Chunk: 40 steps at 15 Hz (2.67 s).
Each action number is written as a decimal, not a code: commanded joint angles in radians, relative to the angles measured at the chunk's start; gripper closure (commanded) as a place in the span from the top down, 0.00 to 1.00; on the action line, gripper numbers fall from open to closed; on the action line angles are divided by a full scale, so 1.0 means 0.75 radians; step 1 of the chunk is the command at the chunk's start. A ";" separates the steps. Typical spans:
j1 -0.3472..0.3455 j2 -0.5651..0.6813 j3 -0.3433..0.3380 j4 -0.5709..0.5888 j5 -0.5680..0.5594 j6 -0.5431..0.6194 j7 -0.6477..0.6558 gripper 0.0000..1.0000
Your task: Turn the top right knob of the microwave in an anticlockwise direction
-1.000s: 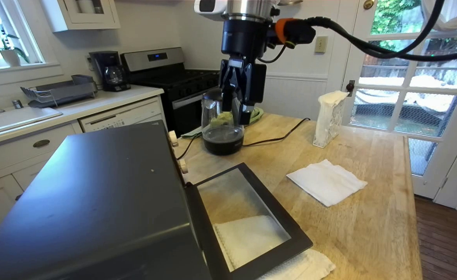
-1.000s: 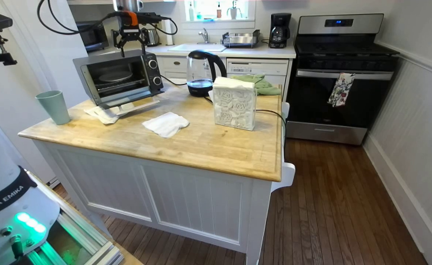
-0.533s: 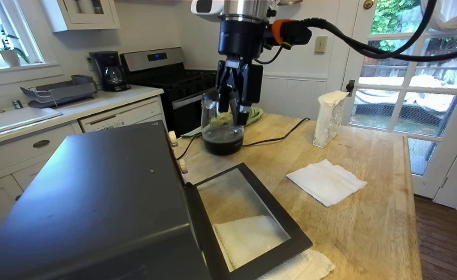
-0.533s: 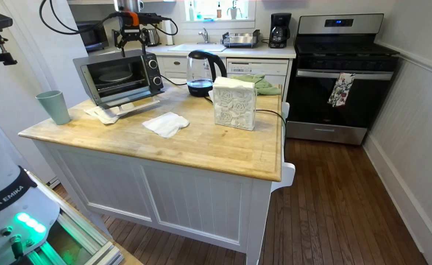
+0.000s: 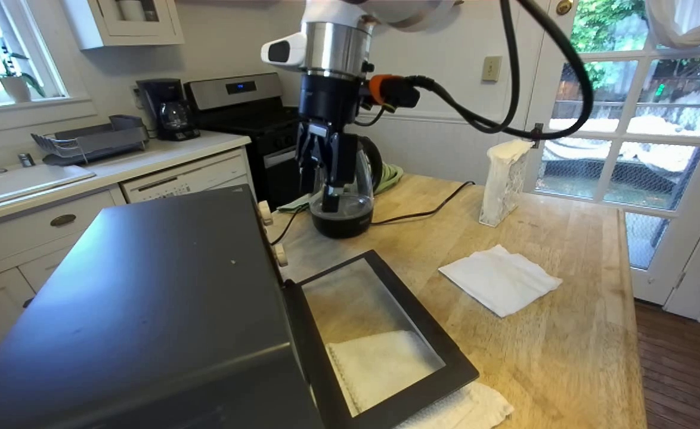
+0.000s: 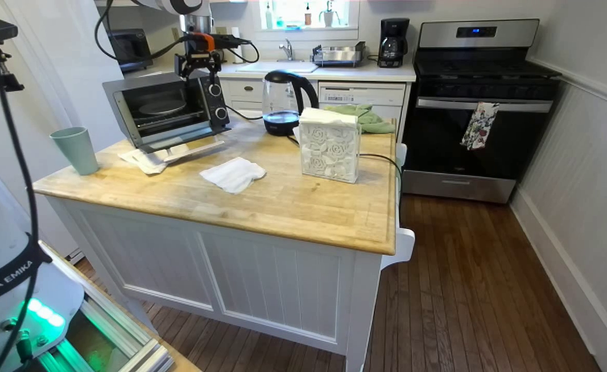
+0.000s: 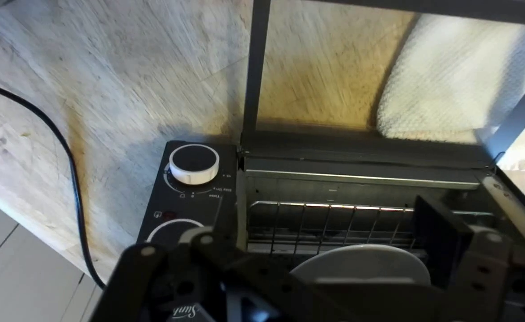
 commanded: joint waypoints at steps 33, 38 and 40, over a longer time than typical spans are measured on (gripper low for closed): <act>0.036 0.418 0.071 0.616 -0.099 -0.223 0.106 1.00; 0.049 0.399 0.064 0.612 -0.078 -0.301 0.151 1.00; 0.052 0.396 0.064 0.609 -0.074 -0.337 0.174 1.00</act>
